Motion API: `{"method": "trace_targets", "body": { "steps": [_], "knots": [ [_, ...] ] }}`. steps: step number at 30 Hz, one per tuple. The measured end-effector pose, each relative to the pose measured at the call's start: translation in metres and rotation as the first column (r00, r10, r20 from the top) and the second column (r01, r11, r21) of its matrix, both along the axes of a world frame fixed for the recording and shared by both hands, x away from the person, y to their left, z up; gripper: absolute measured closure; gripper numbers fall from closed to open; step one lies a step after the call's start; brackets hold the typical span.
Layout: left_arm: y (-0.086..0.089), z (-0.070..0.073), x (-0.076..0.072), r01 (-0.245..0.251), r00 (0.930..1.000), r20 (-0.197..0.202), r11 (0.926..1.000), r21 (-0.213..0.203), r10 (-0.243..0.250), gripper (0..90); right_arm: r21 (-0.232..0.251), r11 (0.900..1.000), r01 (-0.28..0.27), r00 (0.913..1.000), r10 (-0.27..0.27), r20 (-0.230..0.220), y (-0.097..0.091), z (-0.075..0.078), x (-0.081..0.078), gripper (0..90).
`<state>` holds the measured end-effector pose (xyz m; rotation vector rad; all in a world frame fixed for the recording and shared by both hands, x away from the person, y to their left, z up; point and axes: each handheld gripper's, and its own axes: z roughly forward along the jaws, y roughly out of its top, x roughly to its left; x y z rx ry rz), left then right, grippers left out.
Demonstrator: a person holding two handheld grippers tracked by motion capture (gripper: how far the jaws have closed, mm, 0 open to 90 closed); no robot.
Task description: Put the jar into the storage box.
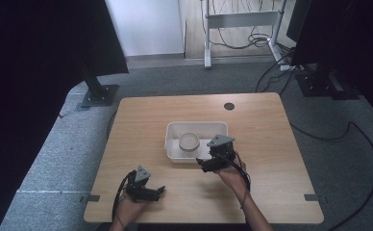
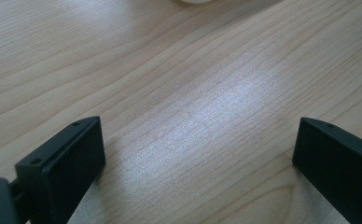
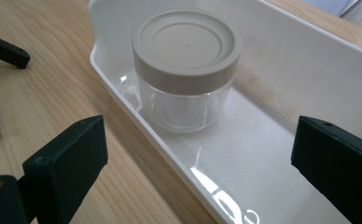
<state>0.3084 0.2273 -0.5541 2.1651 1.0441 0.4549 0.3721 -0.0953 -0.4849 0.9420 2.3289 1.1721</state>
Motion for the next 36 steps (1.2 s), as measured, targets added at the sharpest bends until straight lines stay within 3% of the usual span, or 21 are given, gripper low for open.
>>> {"method": "trace_targets", "body": {
  "steps": [18,36],
  "knots": [
    [0.000,0.000,0.000,-0.002,1.0000,-0.001,1.0000,-0.002,0.002,2.1,0.008,0.9999,0.010,0.9998,-0.010,0.015,-0.029,-0.007,-0.018,3.4],
    [0.000,0.000,0.000,-0.003,1.0000,0.000,1.0000,-0.002,0.003,2.1,0.016,0.9979,0.062,0.9978,-0.062,0.023,-0.063,-0.013,-0.039,3.2]
  ]
}}
